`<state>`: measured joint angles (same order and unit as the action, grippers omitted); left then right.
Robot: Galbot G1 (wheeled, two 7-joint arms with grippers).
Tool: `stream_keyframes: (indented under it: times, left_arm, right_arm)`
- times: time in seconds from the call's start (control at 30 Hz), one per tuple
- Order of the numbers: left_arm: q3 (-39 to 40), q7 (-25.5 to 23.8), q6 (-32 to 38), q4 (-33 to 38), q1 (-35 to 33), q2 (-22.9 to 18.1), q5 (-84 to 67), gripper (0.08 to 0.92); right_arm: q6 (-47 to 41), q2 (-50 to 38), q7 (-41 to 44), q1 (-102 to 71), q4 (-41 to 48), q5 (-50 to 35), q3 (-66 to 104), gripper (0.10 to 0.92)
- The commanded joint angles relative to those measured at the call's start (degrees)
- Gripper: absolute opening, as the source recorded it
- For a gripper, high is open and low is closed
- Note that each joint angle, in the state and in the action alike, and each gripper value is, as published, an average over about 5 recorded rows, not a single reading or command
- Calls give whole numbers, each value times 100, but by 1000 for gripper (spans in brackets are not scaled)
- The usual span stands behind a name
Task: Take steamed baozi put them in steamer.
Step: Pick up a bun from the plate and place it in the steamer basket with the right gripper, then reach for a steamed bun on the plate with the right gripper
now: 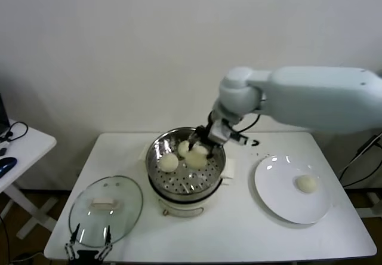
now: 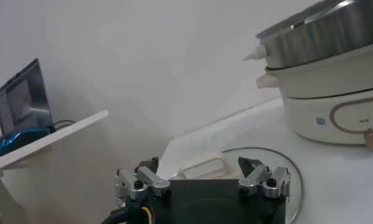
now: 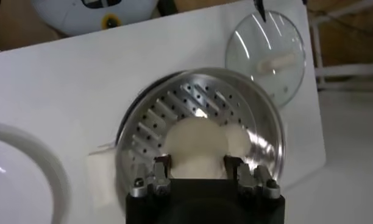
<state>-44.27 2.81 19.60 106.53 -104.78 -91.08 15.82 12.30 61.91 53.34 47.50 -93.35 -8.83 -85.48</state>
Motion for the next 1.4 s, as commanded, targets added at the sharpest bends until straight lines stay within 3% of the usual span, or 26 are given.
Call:
stream_keyframes:
  times: [0.03,0.57,0.83,1.1,1.27,1.4]
  left_arm:
    - [-8,-6,-7,-25,15,9,-24,823]
    - [-27,0,12,-106,37,10,-42,823]
    - [-37,16,18,-114,23,-2,-30,823]
    - [-19,15,18,-104,28,0,-16,823]
    - [-16,13,16,-53,30,16,-44,823]
    - [-7,14,20,-26,38,36,-106,823]
  right_arm:
    - [156,1142,-279,-1418,626,888,101,594]
    - [392,1121,-288,-1510,1005,1247,115,604]
    - [619,734,-101,-555,925,399,59,765]
    - [532,-451,745,1188,1017,-1447,-958,822]
    - [-514,-1640,877,2037,898,-2236,-2451,823]
    - [-1503,-2689,637,1981,1085,-2198,-3240,823]
